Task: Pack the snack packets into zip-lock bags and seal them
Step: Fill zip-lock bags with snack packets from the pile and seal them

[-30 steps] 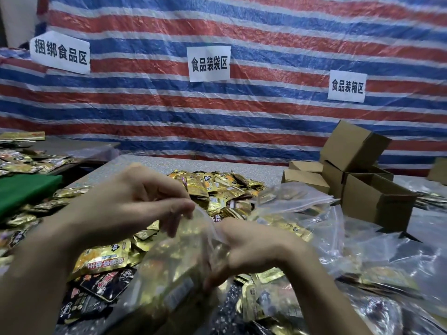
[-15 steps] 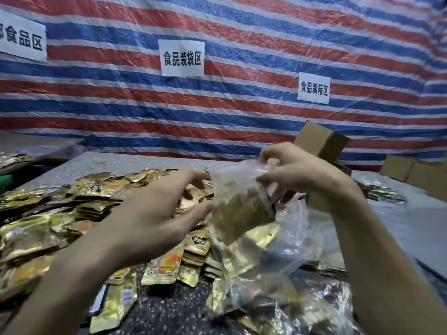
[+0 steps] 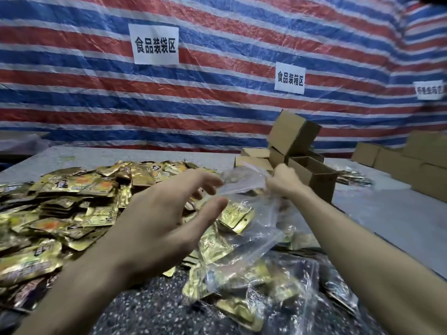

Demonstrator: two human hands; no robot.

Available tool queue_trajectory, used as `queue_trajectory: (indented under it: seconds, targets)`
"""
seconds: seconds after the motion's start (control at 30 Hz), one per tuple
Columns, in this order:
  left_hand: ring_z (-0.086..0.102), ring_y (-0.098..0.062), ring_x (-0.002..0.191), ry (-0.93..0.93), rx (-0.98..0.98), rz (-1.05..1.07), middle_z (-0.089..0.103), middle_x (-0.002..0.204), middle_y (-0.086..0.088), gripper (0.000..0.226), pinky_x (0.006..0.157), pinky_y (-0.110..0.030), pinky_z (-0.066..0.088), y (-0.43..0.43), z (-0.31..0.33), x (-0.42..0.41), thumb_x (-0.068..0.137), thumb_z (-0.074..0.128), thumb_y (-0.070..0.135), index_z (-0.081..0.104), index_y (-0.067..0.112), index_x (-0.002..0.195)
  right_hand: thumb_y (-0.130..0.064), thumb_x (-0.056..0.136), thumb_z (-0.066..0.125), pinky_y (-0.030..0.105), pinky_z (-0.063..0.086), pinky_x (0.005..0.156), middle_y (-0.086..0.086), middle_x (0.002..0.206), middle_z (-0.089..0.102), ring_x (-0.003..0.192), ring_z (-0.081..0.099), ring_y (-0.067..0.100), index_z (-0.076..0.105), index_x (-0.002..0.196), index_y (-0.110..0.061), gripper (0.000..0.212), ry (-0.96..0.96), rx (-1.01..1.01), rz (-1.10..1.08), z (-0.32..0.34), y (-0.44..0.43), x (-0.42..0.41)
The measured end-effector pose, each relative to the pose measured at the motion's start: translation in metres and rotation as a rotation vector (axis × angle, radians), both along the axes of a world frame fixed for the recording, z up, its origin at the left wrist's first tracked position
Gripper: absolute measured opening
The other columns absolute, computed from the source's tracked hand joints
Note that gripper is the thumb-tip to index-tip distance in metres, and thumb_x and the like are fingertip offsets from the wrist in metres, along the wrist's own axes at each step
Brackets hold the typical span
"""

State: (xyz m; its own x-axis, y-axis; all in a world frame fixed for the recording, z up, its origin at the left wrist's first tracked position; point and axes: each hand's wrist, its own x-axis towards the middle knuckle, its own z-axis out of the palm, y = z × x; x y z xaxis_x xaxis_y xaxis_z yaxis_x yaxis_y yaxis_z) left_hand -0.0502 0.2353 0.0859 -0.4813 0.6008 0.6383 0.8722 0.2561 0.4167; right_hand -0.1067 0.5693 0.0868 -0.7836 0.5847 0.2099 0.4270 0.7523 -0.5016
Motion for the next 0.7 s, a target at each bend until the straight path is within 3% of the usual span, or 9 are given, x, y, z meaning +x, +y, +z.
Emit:
queue_trajectory:
  seconds: [0.1,0.27,0.37,0.53,0.63,0.7]
  targets:
    - [0.056,0.01,0.105,-0.017,0.021,0.003,0.06,0.108,0.033,0.052,0.077,-0.023,0.054,0.0,0.0,0.001,0.084,0.035,0.072,0.055,0.043,0.122,-0.022,0.092,0.053,0.043,0.056,0.077,0.008,0.095,0.065,0.084,0.064,0.026,0.058,0.093,-0.014,0.009,-0.096,0.054,-0.055,-0.009,-0.003,0.002]
    - [0.057,0.01,0.103,-0.014,0.03,0.03,0.061,0.105,0.033,0.052,0.081,-0.023,0.051,0.001,0.001,-0.002,0.084,0.035,0.071,0.057,0.041,0.12,-0.026,0.089,0.055,0.042,0.053,0.076,0.009,0.094,0.065,0.087,0.063,0.027,0.058,0.094,-0.012,0.015,-0.033,0.098,-0.019,0.017,-0.044,0.009]
    - [0.057,0.011,0.101,-0.002,0.081,0.057,0.061,0.103,0.032,0.048,0.075,-0.019,0.05,0.0,0.002,-0.004,0.085,0.037,0.068,0.058,0.04,0.117,-0.029,0.089,0.058,0.042,0.055,0.075,0.011,0.089,0.072,0.084,0.068,0.026,0.07,0.092,-0.003,0.029,0.093,0.008,0.138,0.033,-0.085,0.014]
    - [0.06,0.006,0.099,0.02,0.212,0.104,0.062,0.102,0.028,0.035,0.08,-0.025,0.054,-0.002,0.004,-0.008,0.089,0.043,0.058,0.058,0.039,0.114,-0.039,0.093,0.064,0.028,0.053,0.068,-0.001,0.087,0.073,0.083,0.066,0.009,0.076,0.094,-0.017,0.025,0.307,-0.234,0.486,0.051,-0.163,0.034]
    - [0.061,0.003,0.099,0.043,0.311,0.122,0.063,0.1,0.026,0.022,0.078,-0.017,0.051,-0.008,0.006,-0.011,0.093,0.048,0.046,0.058,0.037,0.109,-0.036,0.094,0.066,0.036,0.059,0.079,-0.002,0.088,0.075,0.088,0.07,0.011,0.077,0.094,-0.019,0.021,0.421,-0.356,0.632,0.048,-0.193,0.044]
    - [0.063,-0.001,0.096,0.042,0.376,0.123,0.064,0.098,0.021,0.017,0.076,-0.02,0.054,-0.013,0.007,-0.011,0.095,0.051,0.039,0.059,0.03,0.106,-0.03,0.094,0.066,0.044,0.06,0.084,-0.002,0.088,0.076,0.089,0.072,0.013,0.076,0.091,-0.019,0.015,0.478,-0.419,0.683,0.04,-0.202,0.047]
